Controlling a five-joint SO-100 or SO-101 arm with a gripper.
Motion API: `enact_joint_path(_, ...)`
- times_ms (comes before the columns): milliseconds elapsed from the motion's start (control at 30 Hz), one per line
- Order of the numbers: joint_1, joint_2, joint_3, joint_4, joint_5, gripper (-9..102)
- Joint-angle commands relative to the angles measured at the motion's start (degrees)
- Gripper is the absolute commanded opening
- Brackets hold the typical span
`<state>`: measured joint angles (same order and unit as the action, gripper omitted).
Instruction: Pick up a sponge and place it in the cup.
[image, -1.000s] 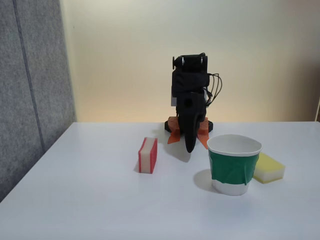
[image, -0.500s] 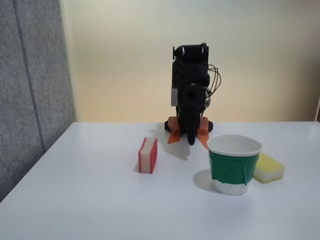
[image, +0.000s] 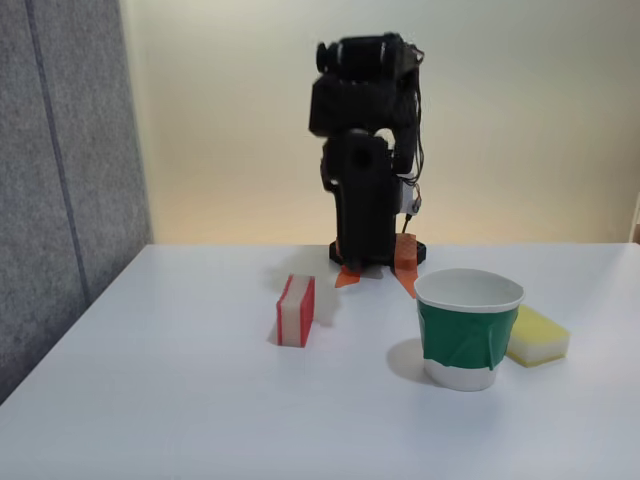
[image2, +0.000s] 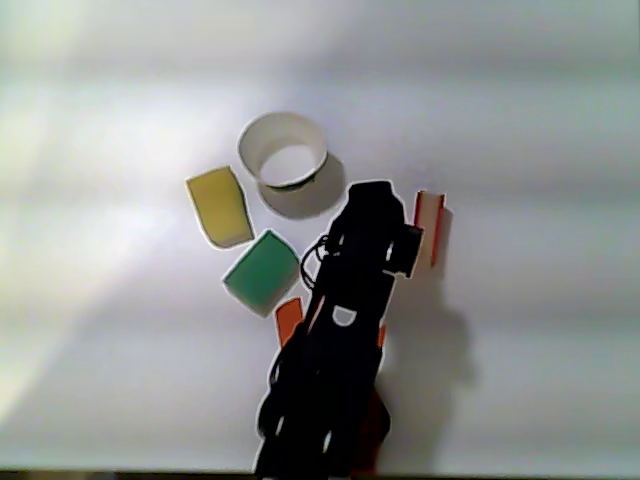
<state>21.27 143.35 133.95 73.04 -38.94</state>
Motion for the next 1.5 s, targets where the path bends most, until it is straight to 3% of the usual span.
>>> enact_joint_path(0,0.9,-3.3,-8.6,3.3,-2.3,11)
enact_joint_path(267,2.0,-12.0,-22.7,10.7,-7.3,11)
enact_joint_path(567,2.7,-19.2,-29.0,10.2,-24.2,11)
enact_joint_path(1133,-2.5,-18.1,-16.8,2.1,-40.0,10)
enact_joint_path(1333,-4.6,-14.9,-11.0,4.9,-44.6,11)
enact_joint_path(1467,-4.0,-13.1,-10.5,11.0,-46.1,11)
